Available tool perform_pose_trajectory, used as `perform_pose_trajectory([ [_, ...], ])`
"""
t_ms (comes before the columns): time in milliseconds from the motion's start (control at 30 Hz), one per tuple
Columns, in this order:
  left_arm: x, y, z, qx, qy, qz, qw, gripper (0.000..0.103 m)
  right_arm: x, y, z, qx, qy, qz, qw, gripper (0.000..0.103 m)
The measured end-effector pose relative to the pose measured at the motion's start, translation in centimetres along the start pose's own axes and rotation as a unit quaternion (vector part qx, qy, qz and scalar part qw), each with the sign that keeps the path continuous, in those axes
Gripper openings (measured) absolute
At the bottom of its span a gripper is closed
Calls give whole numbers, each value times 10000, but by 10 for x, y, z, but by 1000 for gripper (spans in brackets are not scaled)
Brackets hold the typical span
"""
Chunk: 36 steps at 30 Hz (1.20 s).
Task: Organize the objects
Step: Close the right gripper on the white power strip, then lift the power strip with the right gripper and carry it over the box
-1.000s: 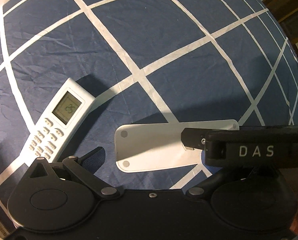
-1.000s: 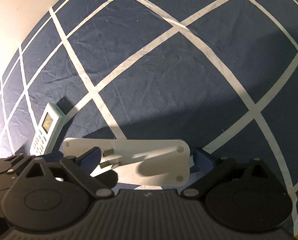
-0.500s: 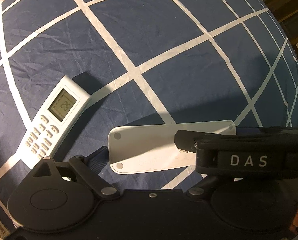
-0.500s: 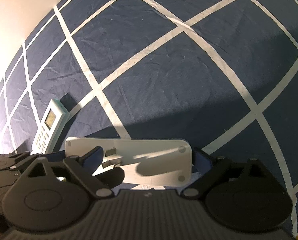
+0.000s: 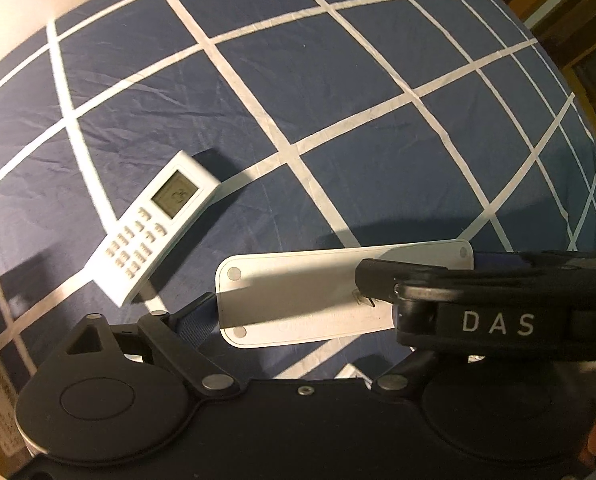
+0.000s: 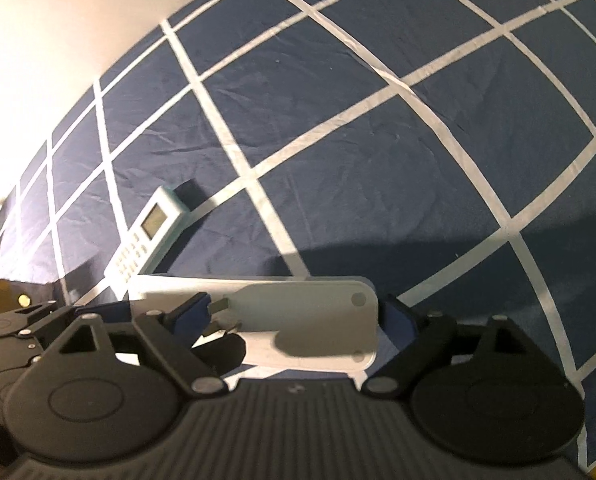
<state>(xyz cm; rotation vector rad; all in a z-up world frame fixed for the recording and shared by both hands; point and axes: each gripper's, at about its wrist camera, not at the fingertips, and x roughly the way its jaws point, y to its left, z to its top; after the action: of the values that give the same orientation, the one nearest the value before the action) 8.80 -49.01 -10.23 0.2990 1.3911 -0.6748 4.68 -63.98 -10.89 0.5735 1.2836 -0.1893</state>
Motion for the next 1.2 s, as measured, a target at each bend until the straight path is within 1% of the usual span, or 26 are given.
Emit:
perform_pose_trajectory([
  [367, -29, -2, -29, -94, -287, 164, 9994, 92, -17, 17, -23, -254, -205, 85, 9994, 89],
  [667, -57, 9, -53, -248, -493, 302, 9980, 92, -31, 44, -41, -512, -315, 173, 9980, 89],
  [933, -85, 34, -81, -415, -639, 415, 9962, 92, -41, 80, -65, -744, -369, 285, 9961, 89],
  [1200, -118, 70, -112, -629, -816, 515, 9933, 92, -51, 130, -91, -1033, -423, 376, 9930, 89],
])
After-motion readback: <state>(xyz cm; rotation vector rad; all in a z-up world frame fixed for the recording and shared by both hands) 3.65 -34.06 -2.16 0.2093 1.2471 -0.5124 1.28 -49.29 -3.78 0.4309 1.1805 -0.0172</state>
